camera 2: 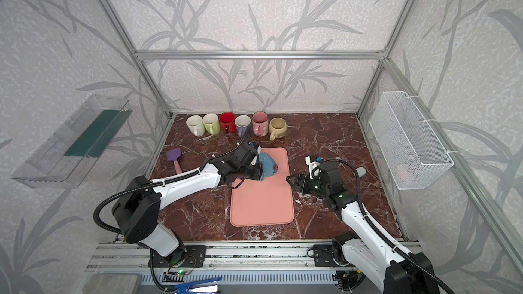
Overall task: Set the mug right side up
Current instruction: 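Tilt the blue mug toward the right gripper while the right gripper reaches for it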
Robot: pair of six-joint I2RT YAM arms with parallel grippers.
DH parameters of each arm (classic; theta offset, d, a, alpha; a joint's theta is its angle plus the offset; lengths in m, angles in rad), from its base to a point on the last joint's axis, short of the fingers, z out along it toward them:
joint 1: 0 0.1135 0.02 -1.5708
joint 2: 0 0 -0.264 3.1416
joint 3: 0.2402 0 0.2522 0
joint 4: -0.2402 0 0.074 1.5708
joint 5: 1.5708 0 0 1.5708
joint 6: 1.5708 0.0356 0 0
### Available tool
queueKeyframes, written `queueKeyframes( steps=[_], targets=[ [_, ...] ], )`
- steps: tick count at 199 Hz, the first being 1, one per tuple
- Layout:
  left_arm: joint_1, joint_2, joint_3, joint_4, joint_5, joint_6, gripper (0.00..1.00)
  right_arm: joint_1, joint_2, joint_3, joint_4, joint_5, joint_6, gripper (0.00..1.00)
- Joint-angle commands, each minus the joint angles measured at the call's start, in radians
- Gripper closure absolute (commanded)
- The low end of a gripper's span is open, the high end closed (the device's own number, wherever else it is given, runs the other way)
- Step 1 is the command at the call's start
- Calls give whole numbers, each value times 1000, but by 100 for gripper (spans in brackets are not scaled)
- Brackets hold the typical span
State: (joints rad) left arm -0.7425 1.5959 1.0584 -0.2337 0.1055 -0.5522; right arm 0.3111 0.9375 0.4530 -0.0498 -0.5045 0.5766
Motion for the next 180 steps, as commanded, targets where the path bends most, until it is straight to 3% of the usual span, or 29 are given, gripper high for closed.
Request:
queueKeyframes(
  steps=[1,40,91,180],
  targets=[
    [37,-80,-40,211,113,-62,100,-3,-6,-30,122,-105,37,17],
    [71,-133,-90,296,191,-97,100,-3,13,-59,264,-177,104,17],
    [138,-183,-198,553,324,-247,100,0,46,-75,444,-238,182,17],
    [179,-223,-248,808,414,-383,100,54,203,-18,730,-273,308,16]
  ],
)
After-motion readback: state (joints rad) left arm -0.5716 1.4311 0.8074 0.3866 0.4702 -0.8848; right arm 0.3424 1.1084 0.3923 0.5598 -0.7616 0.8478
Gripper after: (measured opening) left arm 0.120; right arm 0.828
